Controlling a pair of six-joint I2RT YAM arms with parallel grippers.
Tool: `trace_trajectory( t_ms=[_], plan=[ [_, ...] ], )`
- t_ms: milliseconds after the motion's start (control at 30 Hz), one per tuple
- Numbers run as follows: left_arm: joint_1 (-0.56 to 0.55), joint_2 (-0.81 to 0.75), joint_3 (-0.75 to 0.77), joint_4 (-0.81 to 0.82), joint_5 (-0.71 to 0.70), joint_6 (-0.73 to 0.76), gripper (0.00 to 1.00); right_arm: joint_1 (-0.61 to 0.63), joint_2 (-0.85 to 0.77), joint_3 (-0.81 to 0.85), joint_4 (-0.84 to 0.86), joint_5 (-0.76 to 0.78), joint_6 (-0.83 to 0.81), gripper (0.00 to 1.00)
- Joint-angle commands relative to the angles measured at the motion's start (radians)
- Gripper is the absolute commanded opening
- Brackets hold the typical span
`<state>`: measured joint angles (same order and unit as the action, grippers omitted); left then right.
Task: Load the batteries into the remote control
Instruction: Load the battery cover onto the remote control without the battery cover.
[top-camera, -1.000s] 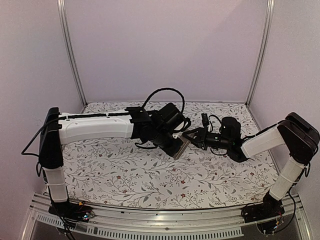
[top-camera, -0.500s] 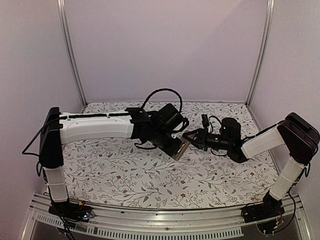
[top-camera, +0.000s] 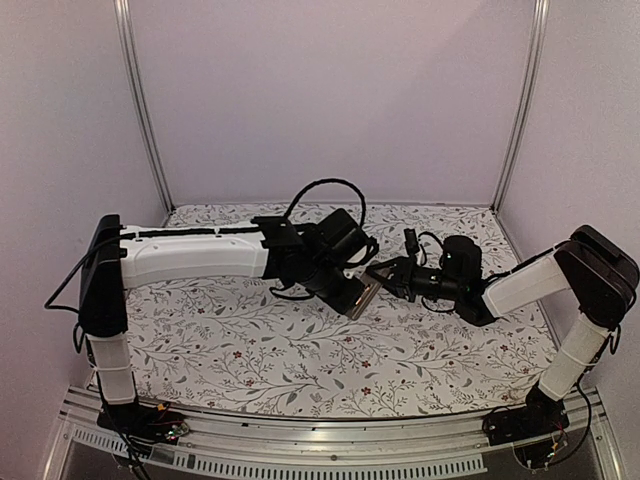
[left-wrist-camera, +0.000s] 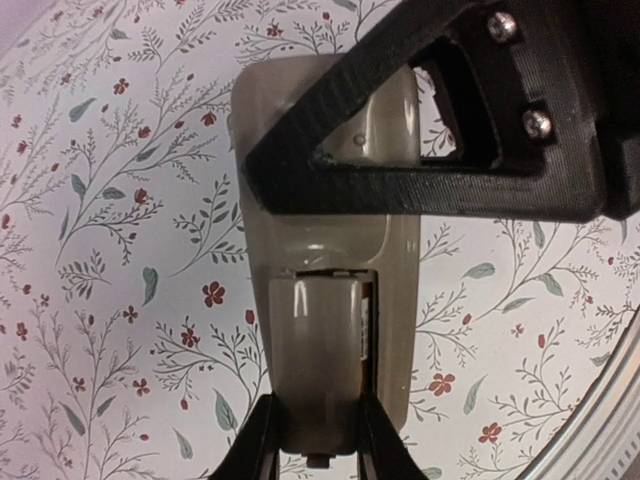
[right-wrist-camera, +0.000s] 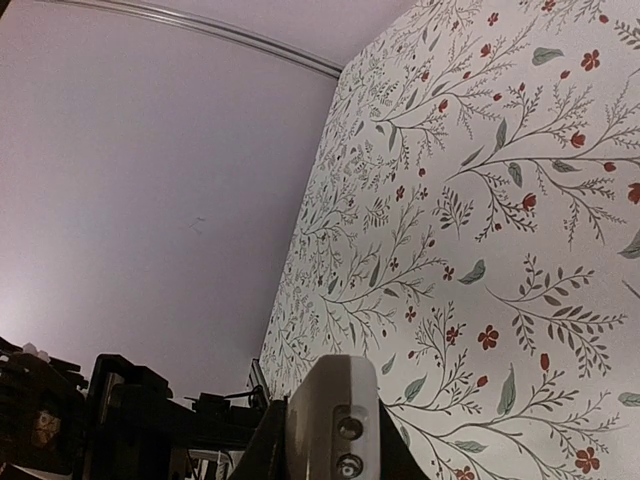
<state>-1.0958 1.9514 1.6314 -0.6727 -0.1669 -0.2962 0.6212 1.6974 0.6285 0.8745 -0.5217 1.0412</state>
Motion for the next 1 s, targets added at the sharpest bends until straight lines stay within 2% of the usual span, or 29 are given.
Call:
trace_trajectory(
  t_ms=[0,567,967],
  plan=[
    [-0.015,0.04,0.011,-0.036,0.026,0.003,0.21,0.002,-0.005,-0.006,0.049,0.015,0.014,0.0],
    [-0.009,0.057,0.053,-0.045,0.0,-0.015,0.21,0.017,0.012,-0.009,0.11,-0.007,0.033,0.0],
    [-0.024,0.081,0.105,-0.081,-0.064,0.042,0.21,0.027,0.038,-0.004,0.124,-0.013,0.058,0.0]
  ],
)
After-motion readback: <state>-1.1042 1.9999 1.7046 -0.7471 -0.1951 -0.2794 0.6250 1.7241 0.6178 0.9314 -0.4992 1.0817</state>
